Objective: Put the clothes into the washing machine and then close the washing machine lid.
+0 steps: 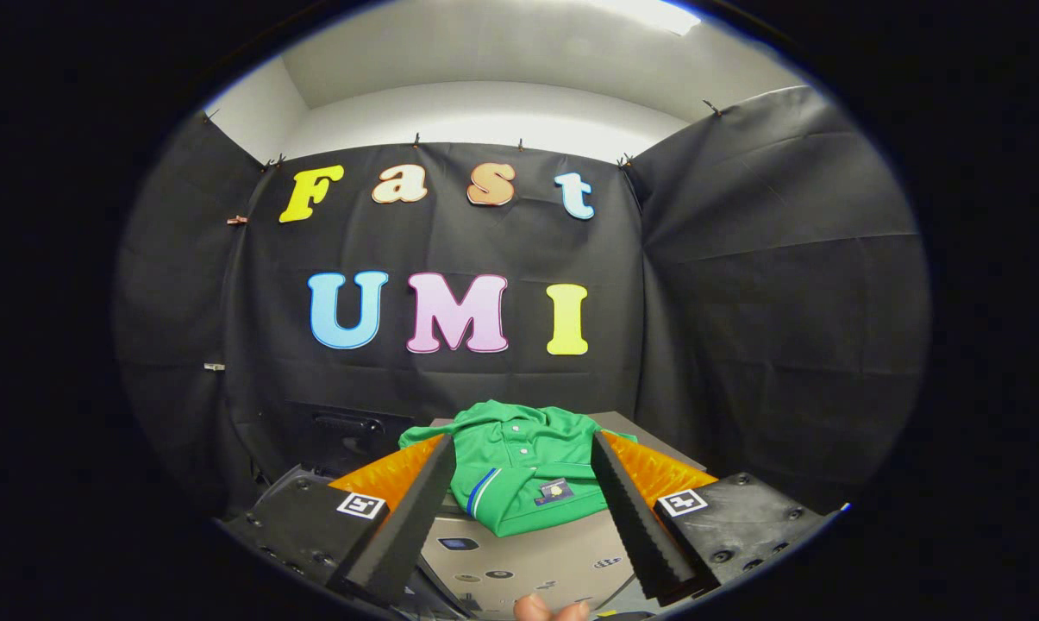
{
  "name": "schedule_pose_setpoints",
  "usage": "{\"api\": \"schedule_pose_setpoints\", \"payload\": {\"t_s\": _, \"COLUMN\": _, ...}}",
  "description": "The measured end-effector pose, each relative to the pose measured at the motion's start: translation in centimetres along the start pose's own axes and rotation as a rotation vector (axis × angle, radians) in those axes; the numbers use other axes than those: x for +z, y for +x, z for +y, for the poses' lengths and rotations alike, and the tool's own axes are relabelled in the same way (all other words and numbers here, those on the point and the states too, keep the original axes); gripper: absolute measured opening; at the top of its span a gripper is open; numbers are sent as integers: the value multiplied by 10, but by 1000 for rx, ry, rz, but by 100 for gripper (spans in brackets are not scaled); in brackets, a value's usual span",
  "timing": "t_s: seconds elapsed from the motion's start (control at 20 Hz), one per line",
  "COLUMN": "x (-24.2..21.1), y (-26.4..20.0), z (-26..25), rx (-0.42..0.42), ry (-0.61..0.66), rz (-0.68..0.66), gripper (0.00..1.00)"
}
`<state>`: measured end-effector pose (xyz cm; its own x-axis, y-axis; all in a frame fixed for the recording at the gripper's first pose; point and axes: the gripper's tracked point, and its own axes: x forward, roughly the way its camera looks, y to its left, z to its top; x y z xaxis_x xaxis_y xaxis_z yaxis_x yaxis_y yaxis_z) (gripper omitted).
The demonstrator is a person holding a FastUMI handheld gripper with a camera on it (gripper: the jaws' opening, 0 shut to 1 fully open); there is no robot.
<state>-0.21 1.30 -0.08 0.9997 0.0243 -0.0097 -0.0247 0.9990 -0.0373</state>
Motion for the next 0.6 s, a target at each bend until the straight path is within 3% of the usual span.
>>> {"api": "schedule_pose_setpoints", "payload": {"t_s": 0.6, "x": 7, "y": 29, "z": 11, "rx": 35, "ry": -28, "rz": 33, "gripper": 99}}
